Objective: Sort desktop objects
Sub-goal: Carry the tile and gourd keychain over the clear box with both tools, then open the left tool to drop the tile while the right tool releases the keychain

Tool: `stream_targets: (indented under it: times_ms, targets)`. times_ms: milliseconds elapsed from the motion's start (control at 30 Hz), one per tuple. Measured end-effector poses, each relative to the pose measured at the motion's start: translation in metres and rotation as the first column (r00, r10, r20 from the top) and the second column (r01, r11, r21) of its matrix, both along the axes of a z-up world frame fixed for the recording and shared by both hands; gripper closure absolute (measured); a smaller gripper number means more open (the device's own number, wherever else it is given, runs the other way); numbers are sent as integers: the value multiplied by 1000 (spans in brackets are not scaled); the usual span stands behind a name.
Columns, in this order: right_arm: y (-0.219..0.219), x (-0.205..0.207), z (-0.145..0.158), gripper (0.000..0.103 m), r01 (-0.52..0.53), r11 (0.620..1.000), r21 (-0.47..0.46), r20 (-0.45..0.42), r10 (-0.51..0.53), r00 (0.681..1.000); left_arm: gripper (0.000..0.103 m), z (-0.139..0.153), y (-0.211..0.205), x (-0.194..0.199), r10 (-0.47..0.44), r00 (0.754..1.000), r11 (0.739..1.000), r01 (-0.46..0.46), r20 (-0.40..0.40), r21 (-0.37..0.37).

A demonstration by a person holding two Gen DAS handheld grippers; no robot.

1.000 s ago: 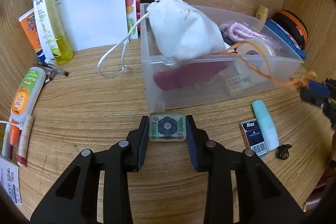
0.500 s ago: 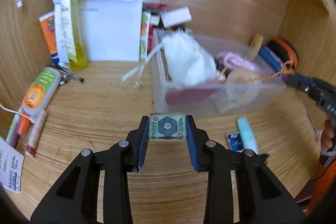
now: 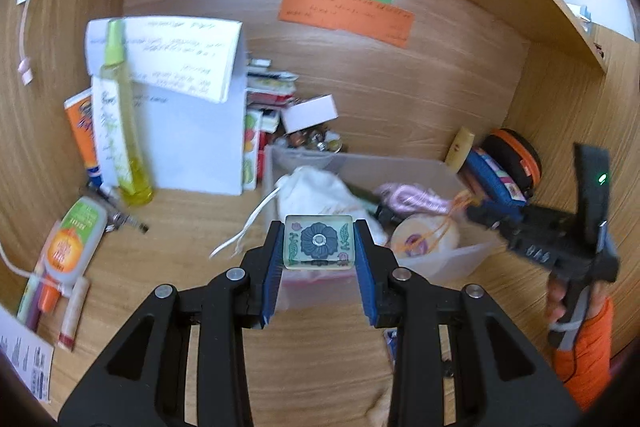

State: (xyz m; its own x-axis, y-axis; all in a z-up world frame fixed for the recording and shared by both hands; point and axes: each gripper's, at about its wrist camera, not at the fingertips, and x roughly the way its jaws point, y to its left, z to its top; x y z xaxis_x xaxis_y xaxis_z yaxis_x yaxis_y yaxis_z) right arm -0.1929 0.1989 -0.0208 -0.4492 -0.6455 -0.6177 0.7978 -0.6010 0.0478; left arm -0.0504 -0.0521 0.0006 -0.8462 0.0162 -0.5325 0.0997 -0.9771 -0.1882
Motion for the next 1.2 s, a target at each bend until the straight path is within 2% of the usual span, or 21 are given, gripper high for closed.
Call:
stream_targets:
  times_ms: [167, 467, 933, 967, 1033, 1100, 1200]
  targets:
    - [2, -2, -7, 83, -11, 1000, 13, 17, 11, 1000, 70, 3, 12, -23, -33, 999, 999, 33, 1, -2]
    - [10, 3, -11, 83, -22, 1000, 15, 32, 21, 999, 70, -12, 38, -66, -84, 995, 996, 84, 51, 4]
    - [10, 6, -9, 82, -20, 1000, 2, 43, 20, 999, 70, -32, 53, -91, -118, 987, 993, 119, 109, -1]
    - [10, 6, -9, 81, -20, 1000, 3, 41, 20, 999, 70, -32, 53, -90, -120, 987, 993, 121, 108, -2]
    - [10, 7, -9, 66, -17, 1000, 0, 36, 17, 999, 70, -31, 54, -88, -123, 987, 992, 124, 106, -6]
    - [10, 9, -8, 56, -13, 1000, -9, 25, 13, 1000, 70, -30, 55, -86, -126, 987, 992, 128, 102, -8]
    - [11, 13, -6, 53, -14, 1000, -25, 0, 14, 1000, 68, -26, 55, -81, -123, 988, 992, 125, 95, -17]
